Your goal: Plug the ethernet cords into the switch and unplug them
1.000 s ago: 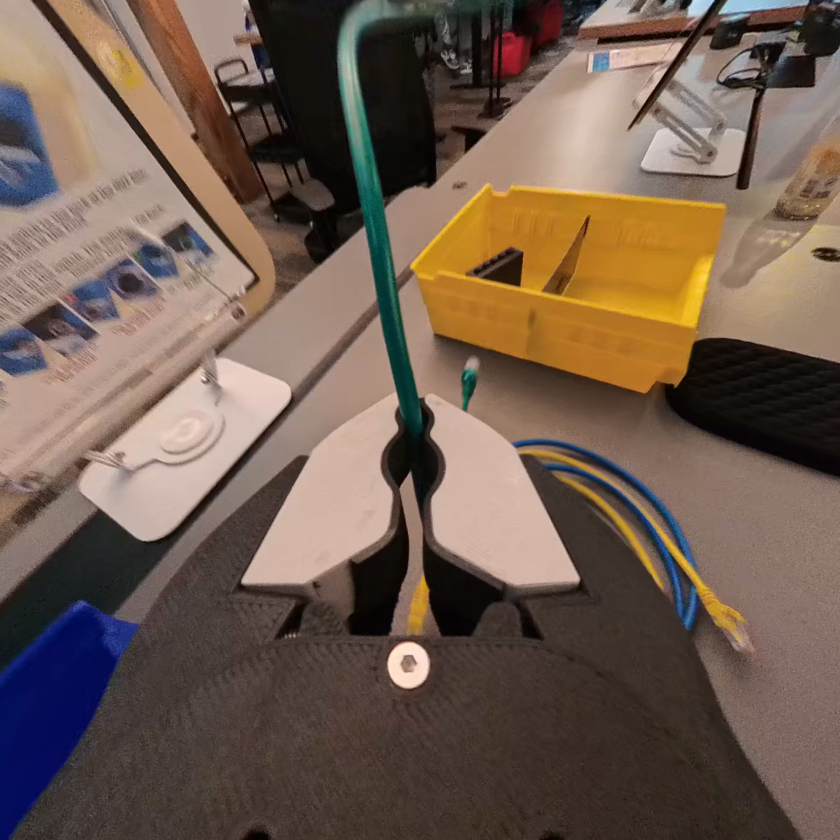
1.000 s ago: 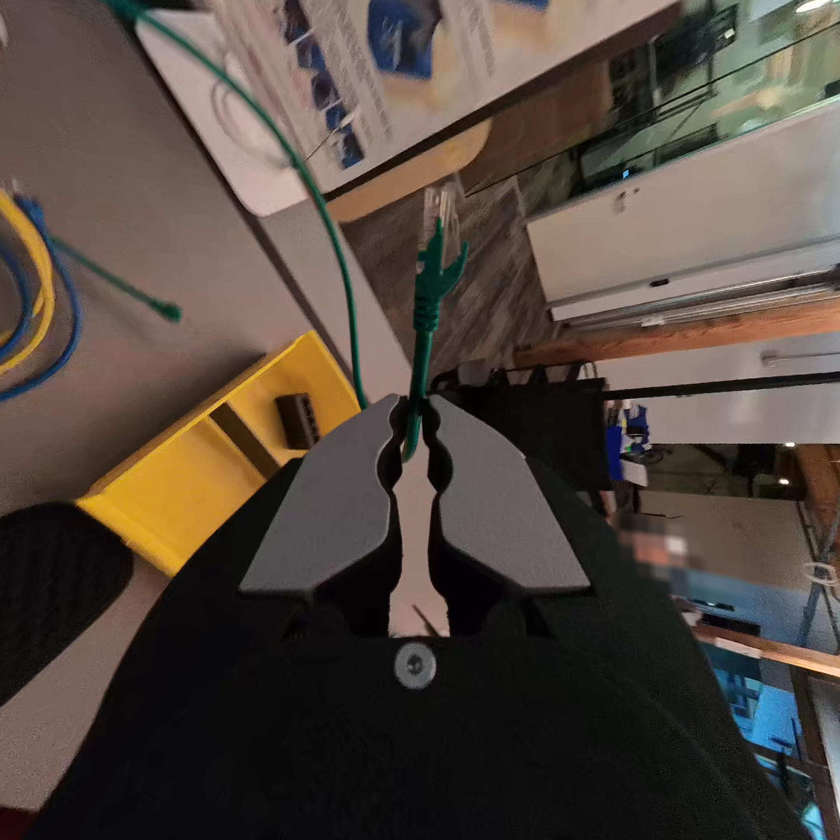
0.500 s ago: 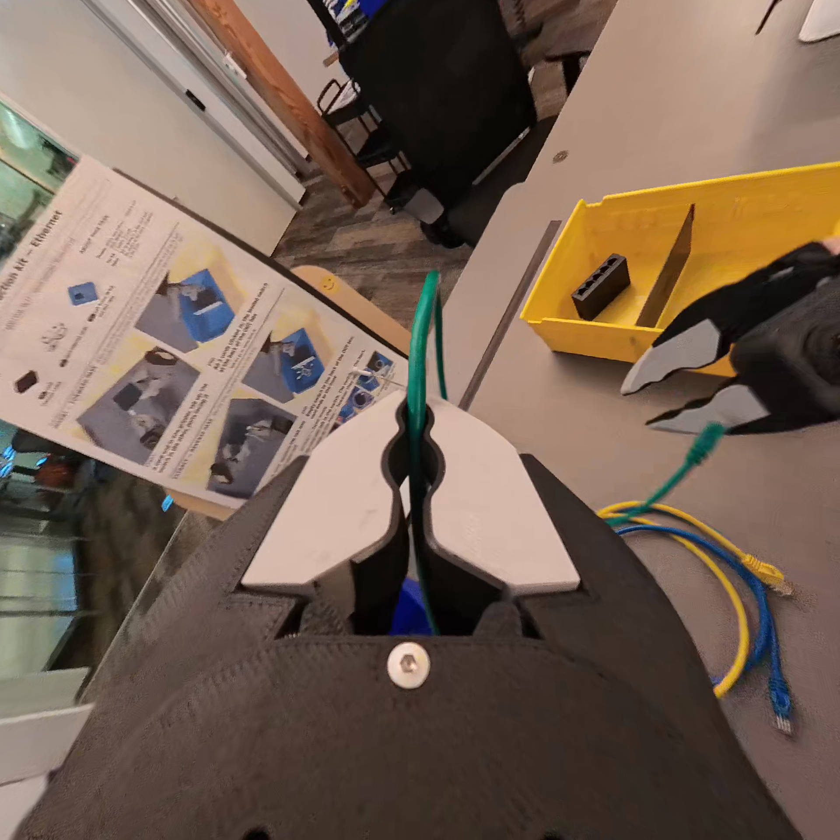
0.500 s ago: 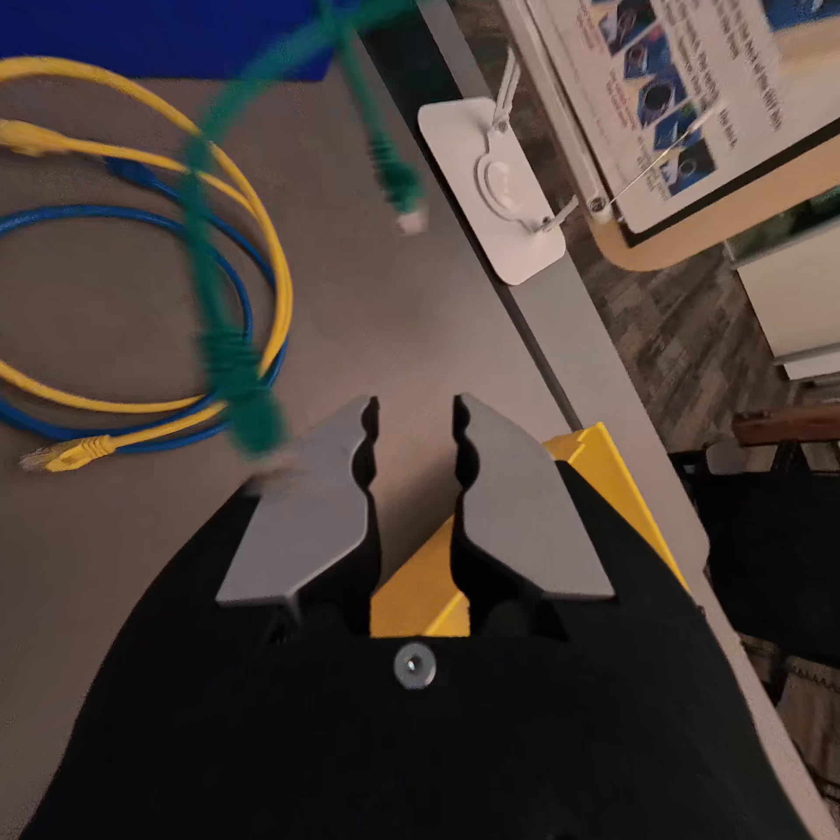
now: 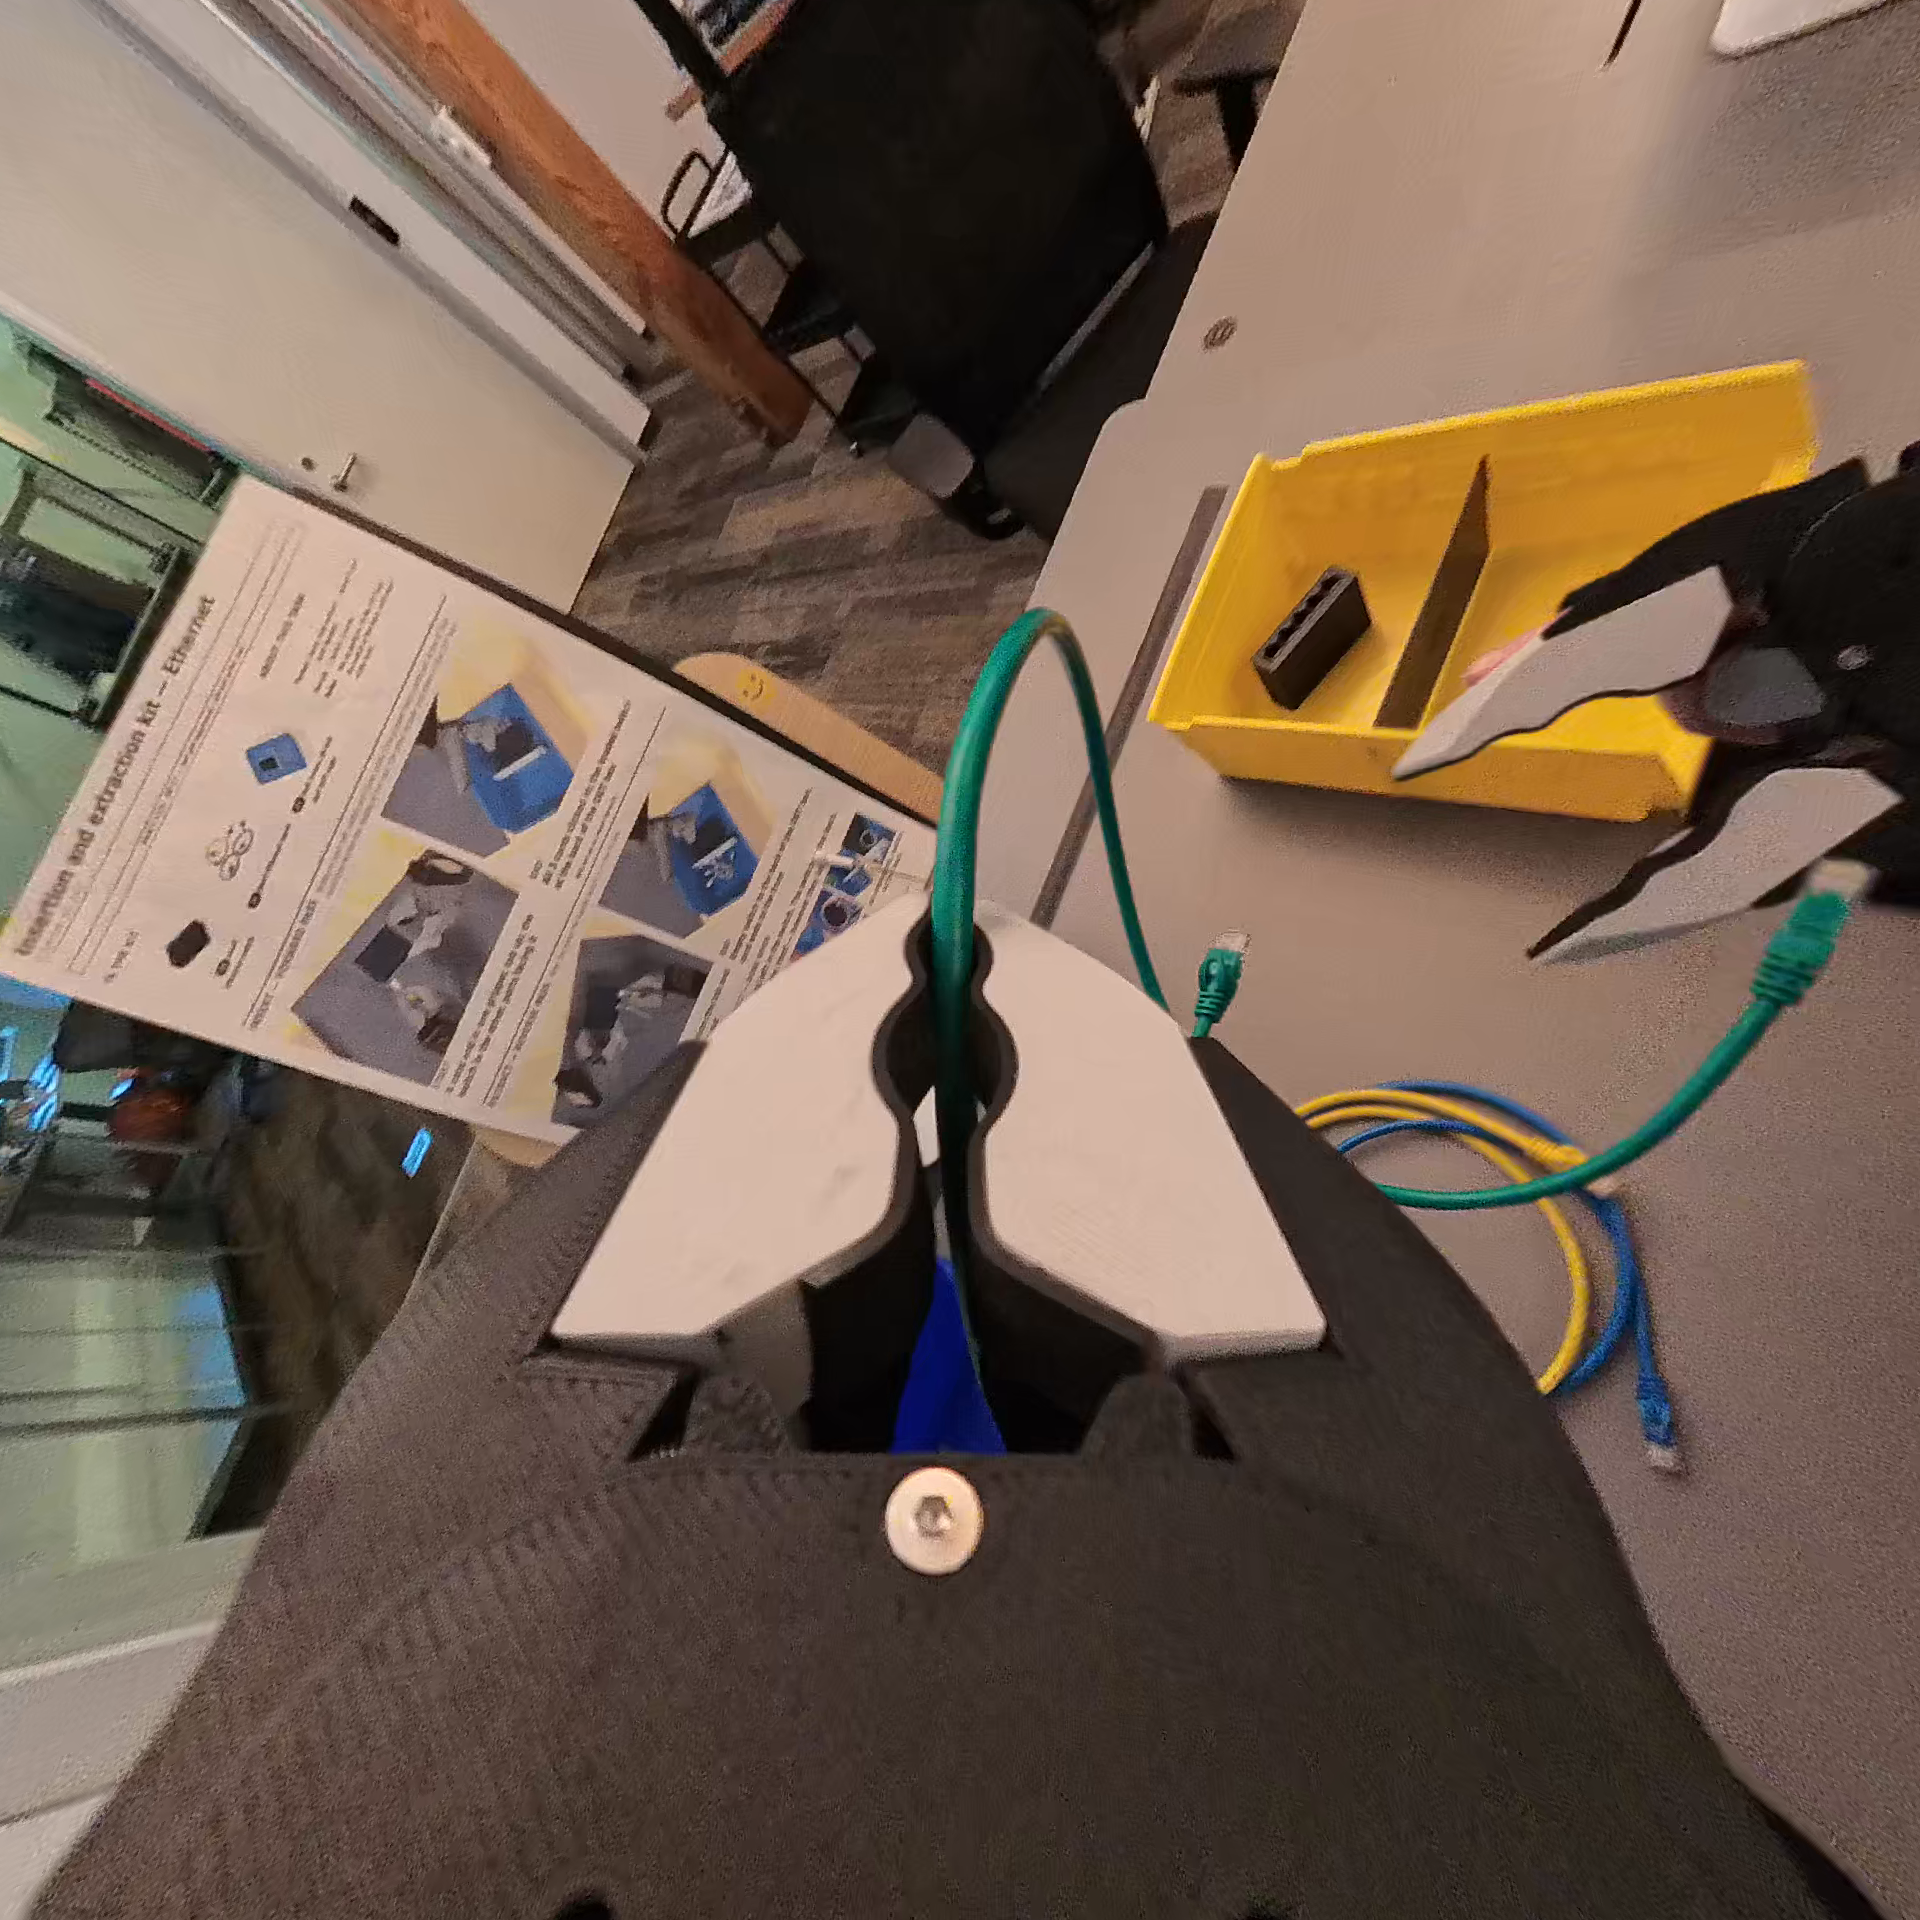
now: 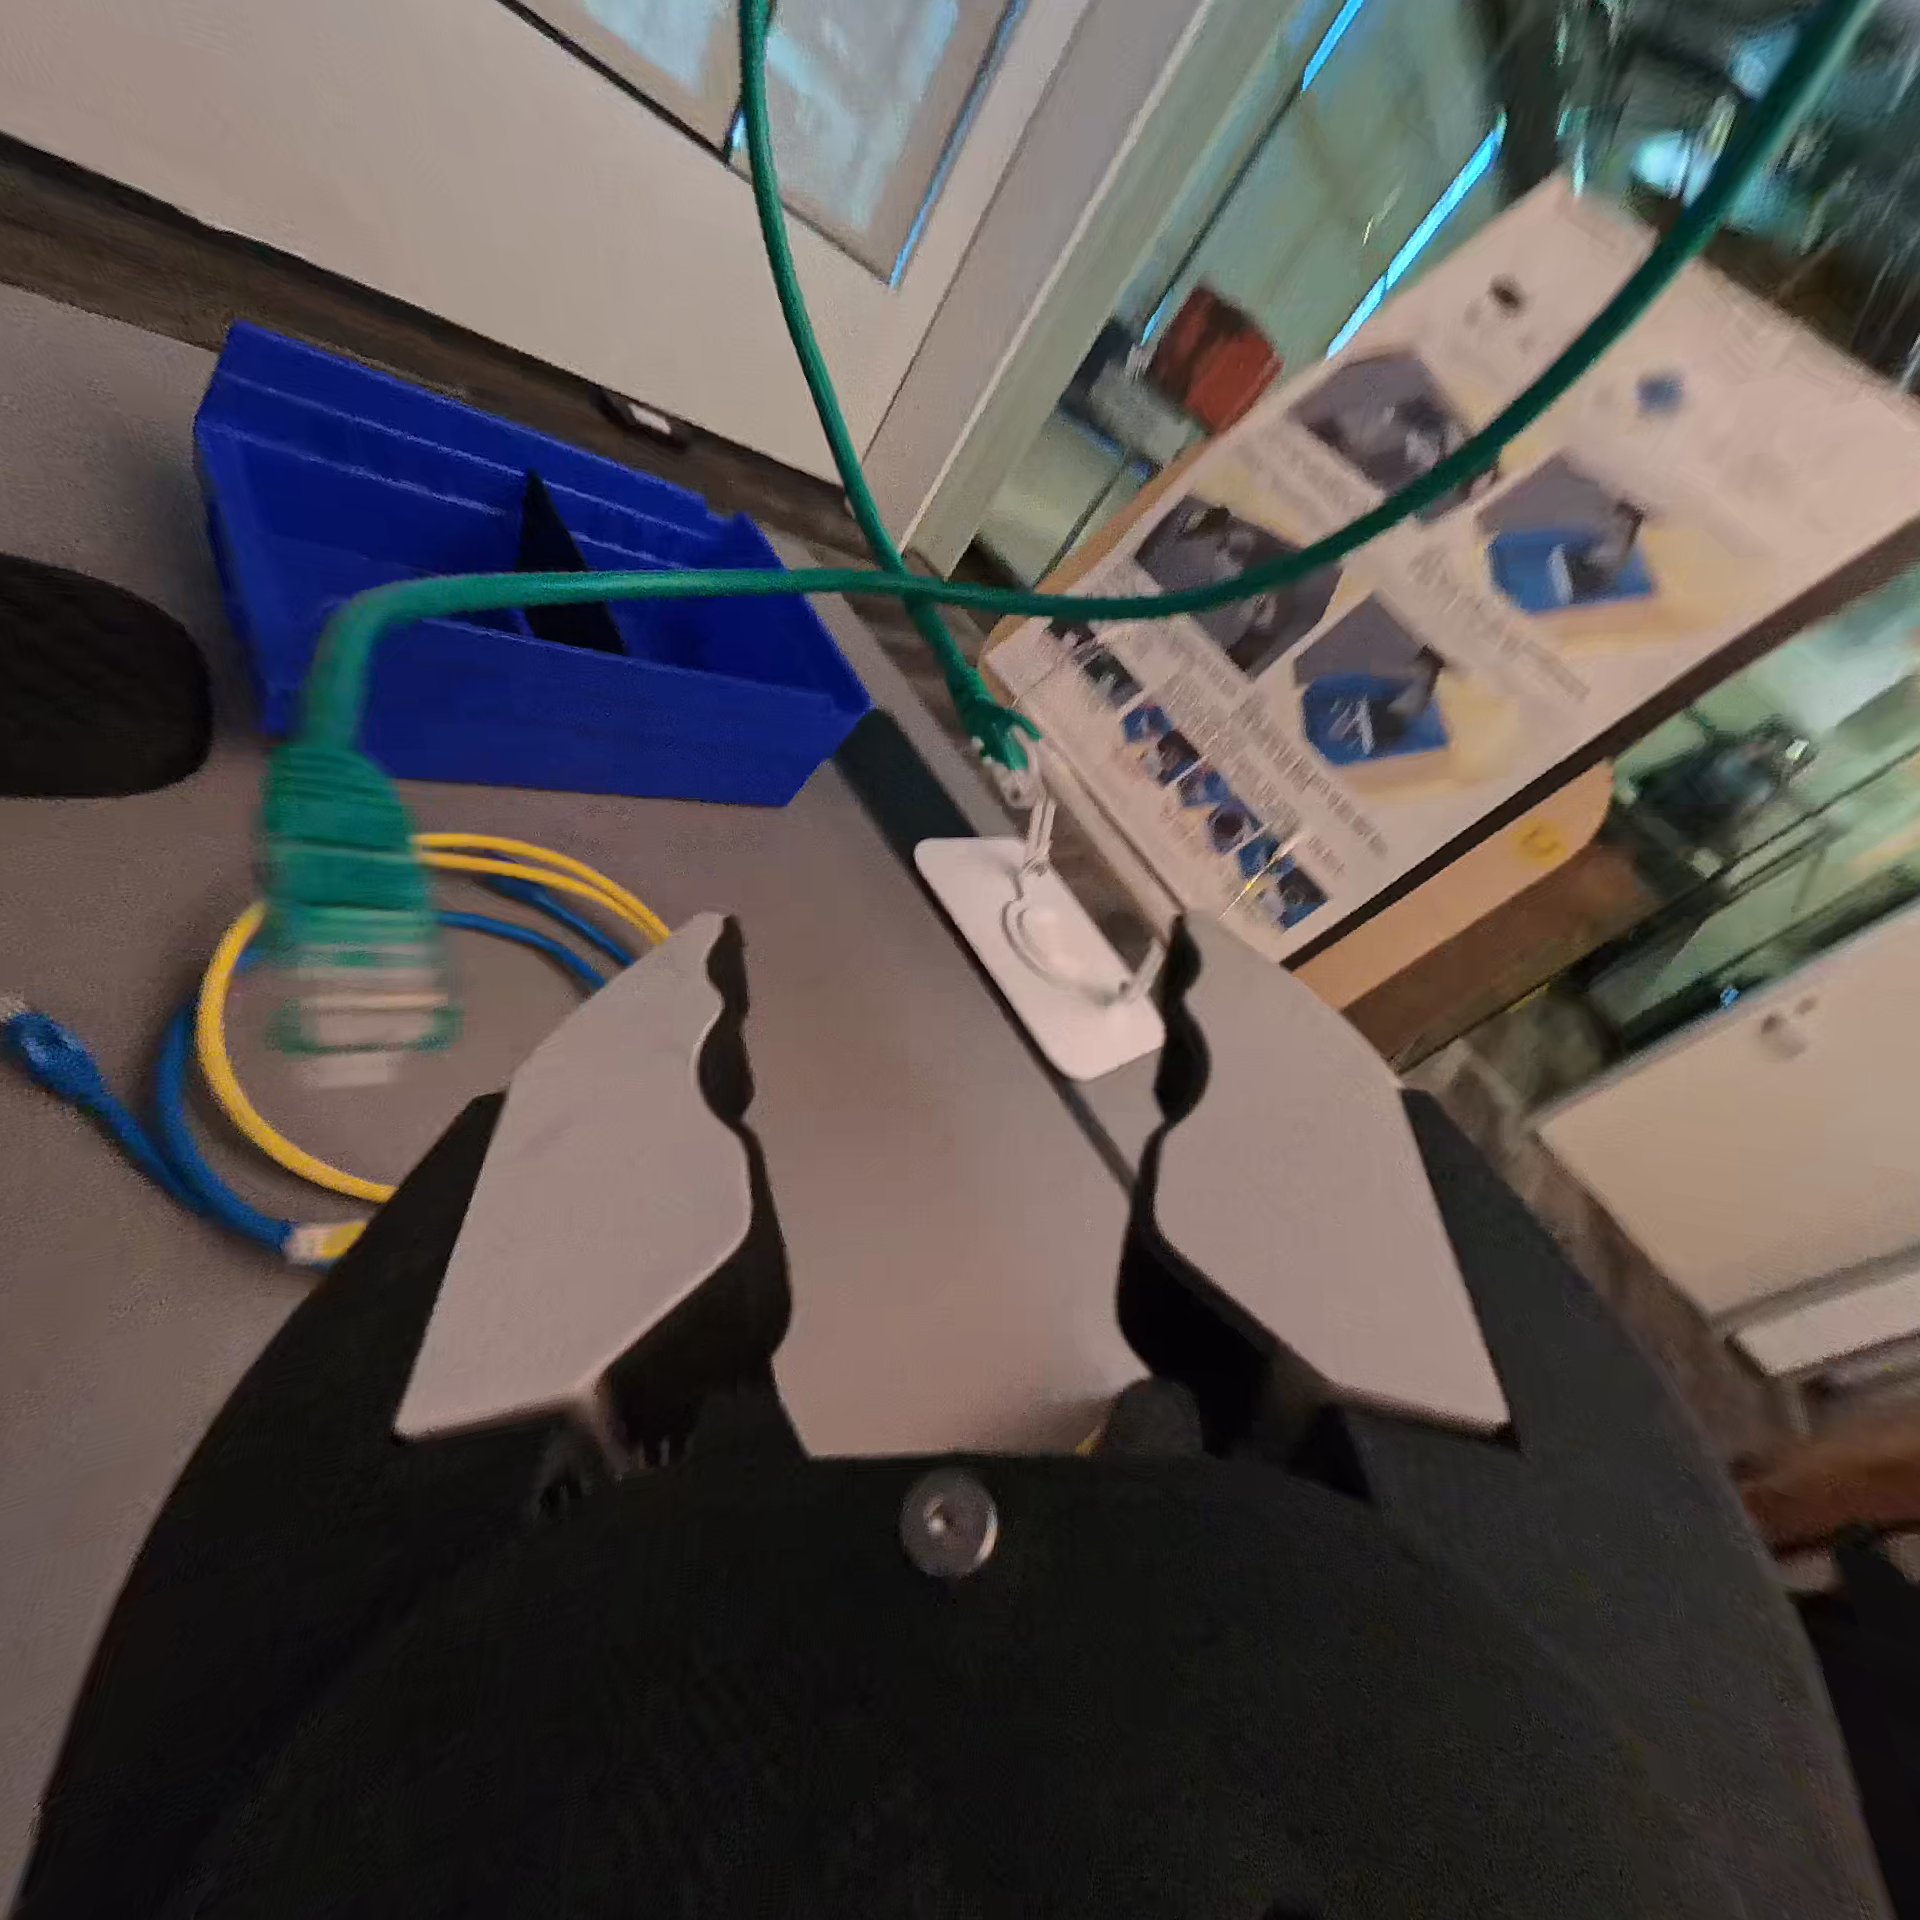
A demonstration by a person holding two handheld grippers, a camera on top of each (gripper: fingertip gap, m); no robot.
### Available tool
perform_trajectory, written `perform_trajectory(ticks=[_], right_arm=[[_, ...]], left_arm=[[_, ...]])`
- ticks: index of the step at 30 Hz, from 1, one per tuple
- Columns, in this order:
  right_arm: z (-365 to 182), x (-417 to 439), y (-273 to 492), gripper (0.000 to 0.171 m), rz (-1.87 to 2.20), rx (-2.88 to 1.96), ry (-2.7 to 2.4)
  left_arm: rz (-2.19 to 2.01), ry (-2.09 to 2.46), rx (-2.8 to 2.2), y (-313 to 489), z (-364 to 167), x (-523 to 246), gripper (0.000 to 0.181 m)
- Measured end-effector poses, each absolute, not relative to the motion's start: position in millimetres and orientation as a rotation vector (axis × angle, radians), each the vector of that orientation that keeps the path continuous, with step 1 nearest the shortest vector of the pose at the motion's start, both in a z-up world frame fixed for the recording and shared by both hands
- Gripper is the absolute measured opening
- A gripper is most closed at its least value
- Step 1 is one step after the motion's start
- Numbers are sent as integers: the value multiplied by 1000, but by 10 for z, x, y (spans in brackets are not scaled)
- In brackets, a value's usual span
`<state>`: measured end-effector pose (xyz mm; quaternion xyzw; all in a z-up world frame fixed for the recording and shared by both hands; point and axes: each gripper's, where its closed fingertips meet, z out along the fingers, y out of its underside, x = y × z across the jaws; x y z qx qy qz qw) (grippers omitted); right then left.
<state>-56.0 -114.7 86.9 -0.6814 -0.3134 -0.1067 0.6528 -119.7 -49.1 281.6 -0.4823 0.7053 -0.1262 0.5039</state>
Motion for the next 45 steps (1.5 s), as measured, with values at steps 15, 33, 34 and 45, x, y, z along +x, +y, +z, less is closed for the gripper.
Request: perform_trajectory(ticks=[15,33,34,45], right_arm=[[1827,-605,-1173,124,128,-1229,-316],[1314,-265,-1344,107,-45,-1556,-997],[1369,-295,-1357,107,69,-1513,-960],[1962,-891,-1637,59,846,-701,-552]], left_arm=[[-697,1721,-1037,-1156,3103,-1090,0],[-753,1821,-842,-1477,3096,-1279,0],[-793,1806,-837,-1495,3148,-1290,0],[-1064,1691,-845,-1483,3458,-1270,0]])
